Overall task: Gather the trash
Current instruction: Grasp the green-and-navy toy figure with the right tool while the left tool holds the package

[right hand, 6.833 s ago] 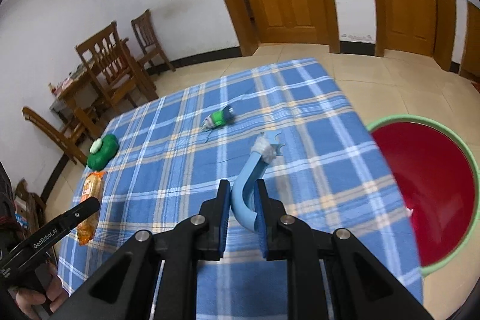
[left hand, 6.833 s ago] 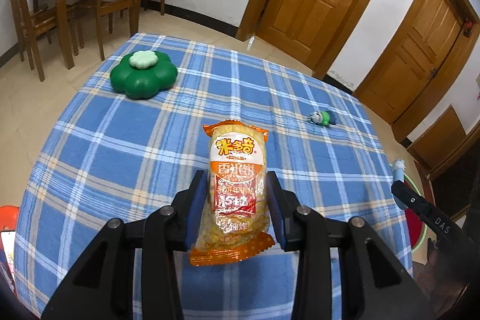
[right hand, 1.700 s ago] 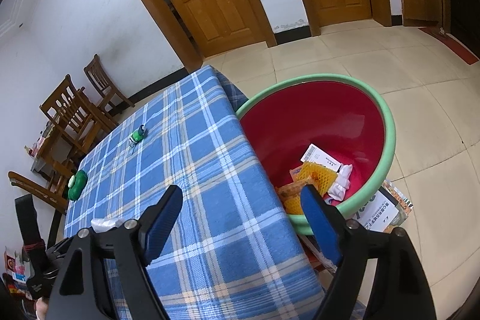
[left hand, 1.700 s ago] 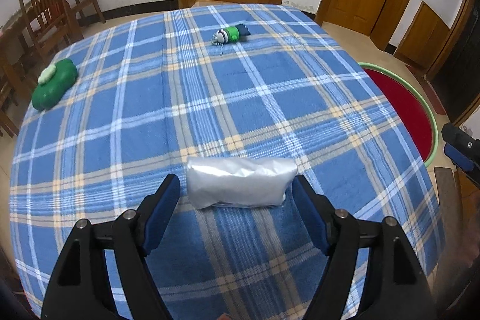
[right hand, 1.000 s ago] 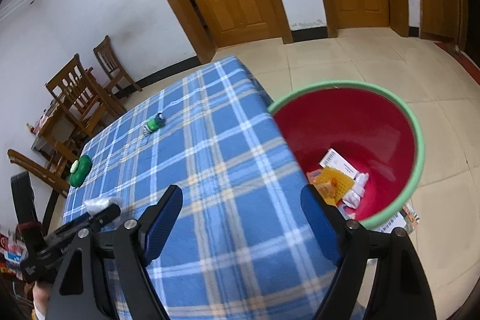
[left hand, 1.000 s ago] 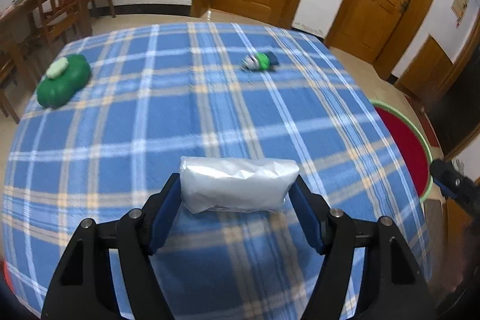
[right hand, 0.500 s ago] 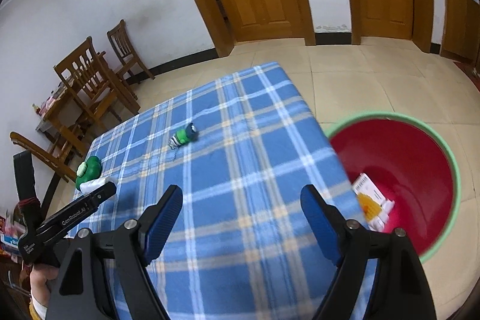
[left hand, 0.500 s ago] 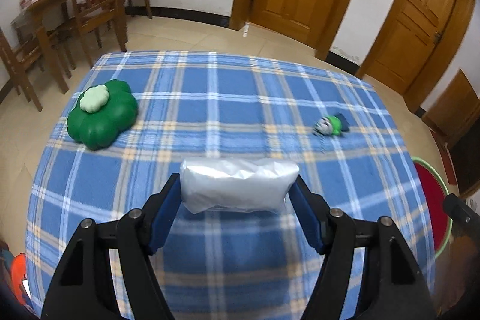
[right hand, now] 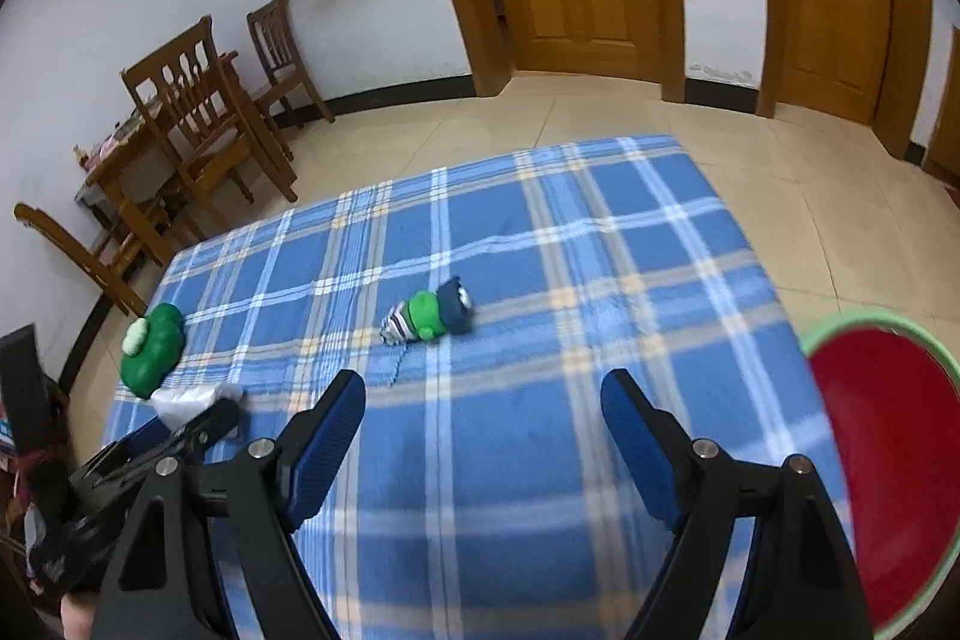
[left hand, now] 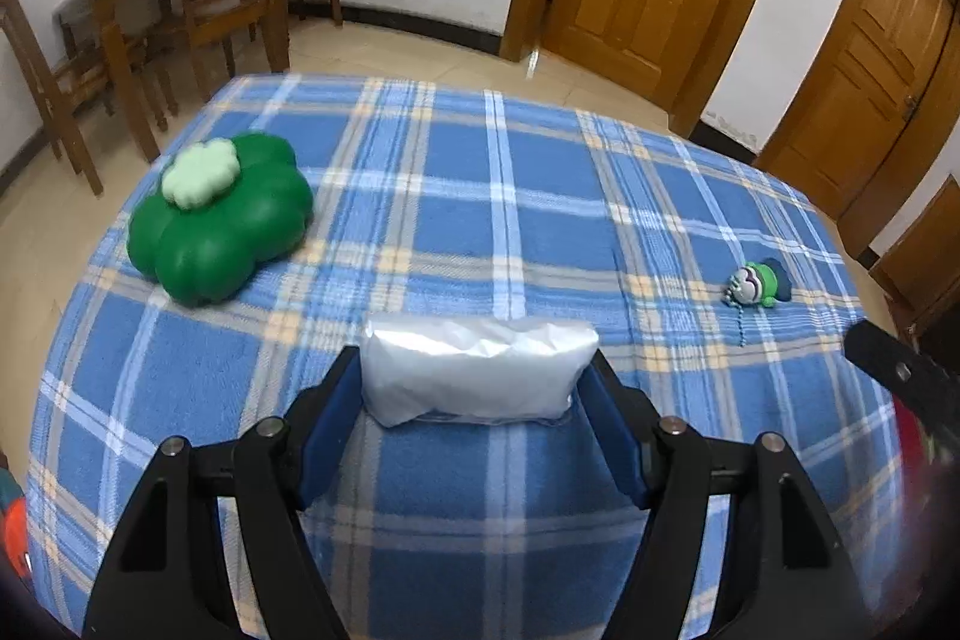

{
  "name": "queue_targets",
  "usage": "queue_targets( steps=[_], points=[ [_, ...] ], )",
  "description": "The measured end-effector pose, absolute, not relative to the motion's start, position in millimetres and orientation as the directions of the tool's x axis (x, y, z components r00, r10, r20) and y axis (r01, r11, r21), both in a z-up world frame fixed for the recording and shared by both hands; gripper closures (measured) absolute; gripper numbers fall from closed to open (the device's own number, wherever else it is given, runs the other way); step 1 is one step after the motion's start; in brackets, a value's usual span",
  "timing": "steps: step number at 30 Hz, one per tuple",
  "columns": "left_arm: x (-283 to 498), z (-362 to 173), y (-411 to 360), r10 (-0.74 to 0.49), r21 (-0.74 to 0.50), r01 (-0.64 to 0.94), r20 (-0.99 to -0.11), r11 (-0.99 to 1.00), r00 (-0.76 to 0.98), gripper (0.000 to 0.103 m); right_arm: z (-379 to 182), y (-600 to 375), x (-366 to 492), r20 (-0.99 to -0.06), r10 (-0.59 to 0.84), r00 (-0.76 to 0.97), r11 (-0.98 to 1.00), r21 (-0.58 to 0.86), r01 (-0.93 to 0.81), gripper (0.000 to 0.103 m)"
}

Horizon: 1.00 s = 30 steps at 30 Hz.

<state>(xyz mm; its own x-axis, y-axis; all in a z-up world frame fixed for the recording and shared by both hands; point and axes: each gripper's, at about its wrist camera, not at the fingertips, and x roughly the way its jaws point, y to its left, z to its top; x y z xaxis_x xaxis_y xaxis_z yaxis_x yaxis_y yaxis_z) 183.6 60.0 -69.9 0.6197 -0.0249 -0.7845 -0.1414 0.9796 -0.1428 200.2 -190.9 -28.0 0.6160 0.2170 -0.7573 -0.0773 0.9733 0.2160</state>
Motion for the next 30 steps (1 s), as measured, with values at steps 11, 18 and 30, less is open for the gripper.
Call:
queue_targets(
  steps=[11, 18, 30],
  points=[
    [183, -71, 62, -0.033, -0.152, -0.136, -0.776, 0.979, 0.63, 0.031, -48, -160, 239, -0.771, 0.189, 0.608, 0.982, 0.131, -0.14, 0.02],
    [181, -70, 62, -0.031, -0.15, -0.137, -0.776, 0.979, 0.63, 0.031, -58, -150, 249, -0.781, 0.175, 0.599, 0.984, 0.11, -0.143, 0.02],
    [180, -69, 62, -0.028, -0.145, -0.134, -0.775, 0.98, 0.631, 0.031, -57, -140, 248, -0.774, 0.154, 0.614, 0.986, 0.083, -0.142, 0.052]
  ],
)
